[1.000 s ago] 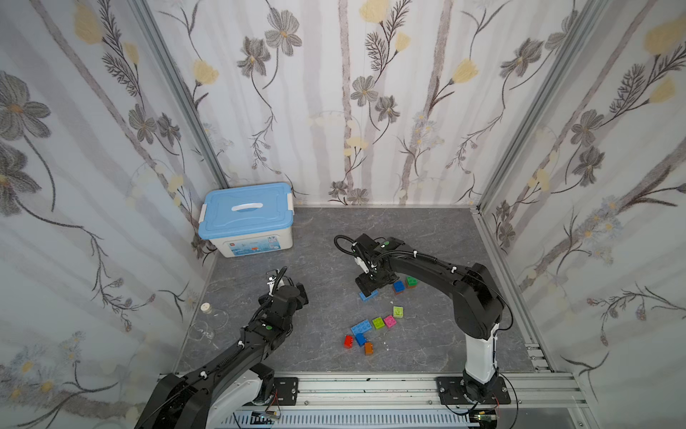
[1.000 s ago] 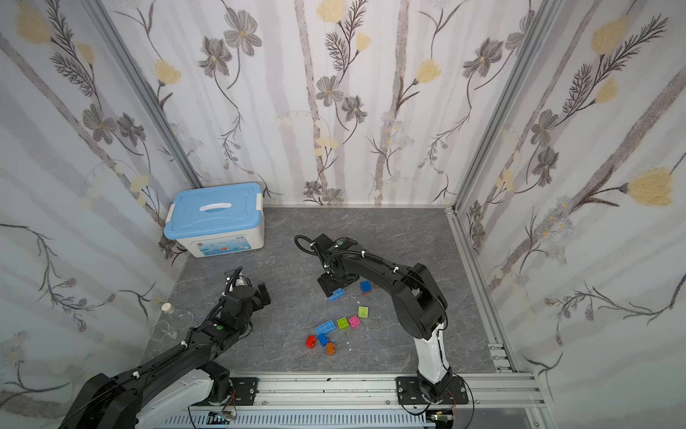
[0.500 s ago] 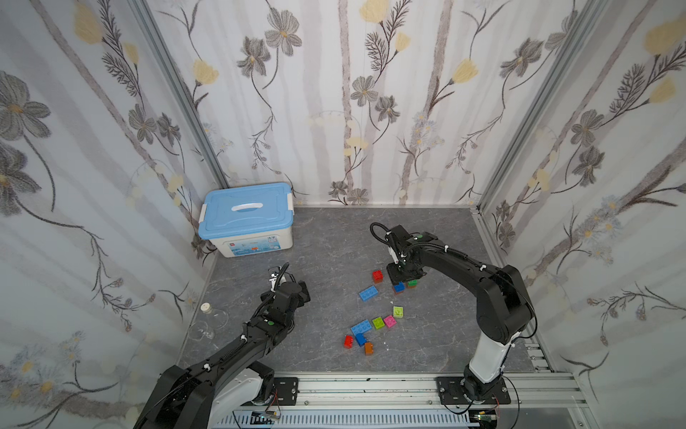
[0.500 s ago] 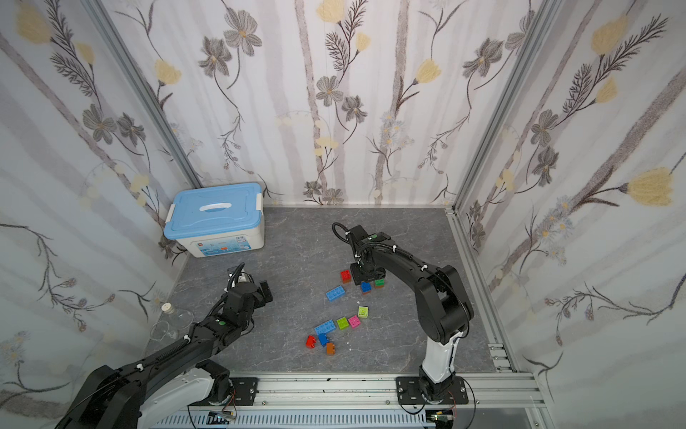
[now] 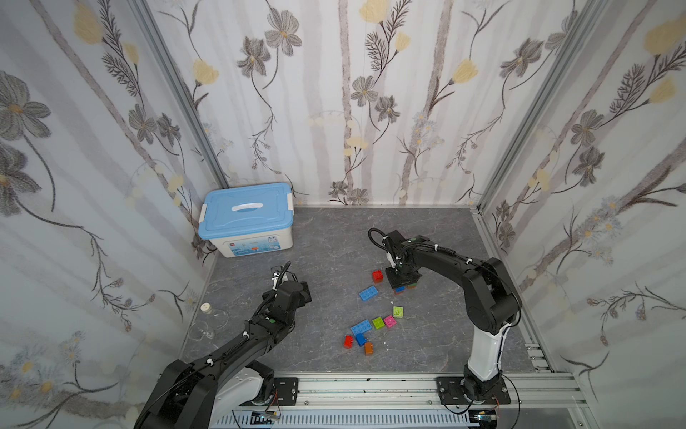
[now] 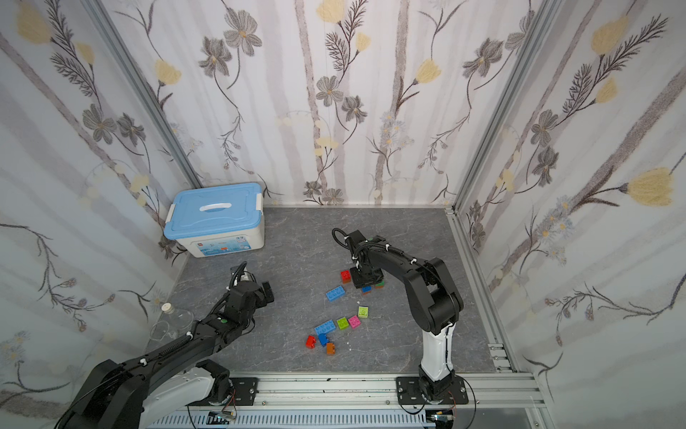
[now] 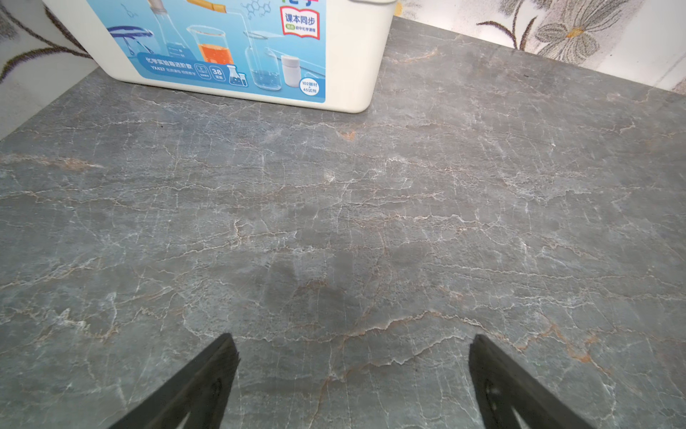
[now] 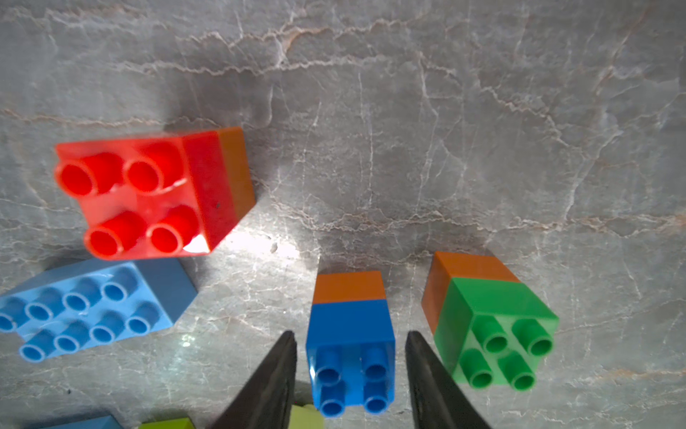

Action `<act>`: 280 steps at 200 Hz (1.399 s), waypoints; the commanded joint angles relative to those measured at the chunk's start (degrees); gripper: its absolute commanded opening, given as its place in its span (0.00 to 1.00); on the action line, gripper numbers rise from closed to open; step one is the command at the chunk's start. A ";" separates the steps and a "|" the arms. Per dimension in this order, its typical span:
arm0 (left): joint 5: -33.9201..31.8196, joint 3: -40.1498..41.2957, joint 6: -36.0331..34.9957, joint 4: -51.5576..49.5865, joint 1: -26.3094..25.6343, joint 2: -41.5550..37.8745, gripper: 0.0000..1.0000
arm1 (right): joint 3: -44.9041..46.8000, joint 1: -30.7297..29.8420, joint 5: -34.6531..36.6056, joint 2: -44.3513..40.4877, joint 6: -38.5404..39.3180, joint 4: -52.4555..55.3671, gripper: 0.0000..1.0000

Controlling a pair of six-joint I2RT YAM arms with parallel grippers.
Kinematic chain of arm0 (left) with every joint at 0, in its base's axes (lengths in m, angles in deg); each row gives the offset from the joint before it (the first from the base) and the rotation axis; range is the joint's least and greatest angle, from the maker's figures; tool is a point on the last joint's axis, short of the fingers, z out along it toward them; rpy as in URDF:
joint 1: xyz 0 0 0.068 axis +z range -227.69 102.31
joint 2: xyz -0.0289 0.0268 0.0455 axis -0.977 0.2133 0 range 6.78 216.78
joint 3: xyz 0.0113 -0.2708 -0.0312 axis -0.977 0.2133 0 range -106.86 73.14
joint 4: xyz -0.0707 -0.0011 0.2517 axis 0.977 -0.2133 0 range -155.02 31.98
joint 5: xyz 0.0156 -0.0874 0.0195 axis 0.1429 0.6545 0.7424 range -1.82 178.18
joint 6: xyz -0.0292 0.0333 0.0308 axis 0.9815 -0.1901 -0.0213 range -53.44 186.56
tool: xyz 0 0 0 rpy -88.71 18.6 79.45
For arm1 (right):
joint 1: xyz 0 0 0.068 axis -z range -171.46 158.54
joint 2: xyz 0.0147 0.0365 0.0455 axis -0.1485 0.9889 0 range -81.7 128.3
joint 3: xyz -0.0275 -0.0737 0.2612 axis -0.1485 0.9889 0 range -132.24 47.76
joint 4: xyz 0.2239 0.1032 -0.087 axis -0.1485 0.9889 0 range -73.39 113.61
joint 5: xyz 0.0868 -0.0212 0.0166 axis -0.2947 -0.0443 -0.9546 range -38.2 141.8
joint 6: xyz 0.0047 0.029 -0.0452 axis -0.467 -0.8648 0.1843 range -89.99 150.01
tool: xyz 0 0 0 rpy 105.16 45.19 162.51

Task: Assemble the letter h with lego
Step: Pick up the lego brick from the center of the board, then assemble the lego brick with the lego brick.

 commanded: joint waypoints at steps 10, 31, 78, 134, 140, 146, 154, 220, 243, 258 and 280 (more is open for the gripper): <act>-0.21 -0.41 -0.19 0.52 0.09 0.15 1.00 | 0.87 0.01 -0.19 0.52 -1.11 -0.75 0.47; -0.28 -0.48 -0.23 0.41 0.03 0.11 1.00 | 1.11 0.00 -0.21 1.04 -1.19 -0.84 0.39; -0.43 -0.47 -0.18 0.34 0.05 0.07 1.00 | 0.70 -0.22 -0.13 -2.07 -1.19 0.94 0.27; -0.63 -0.68 -0.10 0.12 0.06 0.29 1.00 | -5.28 -5.50 -0.41 -6.03 -0.58 6.75 0.26; -0.63 -0.74 -0.02 0.06 0.05 0.28 1.00 | -5.98 -6.16 -0.83 -5.71 -0.58 7.05 0.27; -0.63 -0.80 -0.10 0.09 0.06 0.37 1.00 | -6.65 -6.87 -1.26 -5.36 -0.56 7.28 0.27; -0.68 -0.83 0.02 -0.12 0.05 0.37 1.00 | -7.62 -7.75 -1.92 -4.87 -0.74 7.43 0.27; -0.70 -1.18 0.07 -0.49 0.06 0.99 1.00 | -14.22 -11.62 -7.12 3.23 -1.98 8.11 0.28; -0.80 -1.53 0.15 -0.75 0.05 1.32 1.00 | -15.73 -12.42 -7.06 5.16 -2.22 8.35 0.29; -1.15 -1.59 0.29 -1.03 0.01 1.52 1.00 | -16.76 -12.78 -6.77 6.57 -2.25 8.95 0.29; -1.34 -1.74 0.36 -1.20 0.04 1.54 1.00 | -18.06 -13.24 -6.45 8.45 -2.25 10.08 0.29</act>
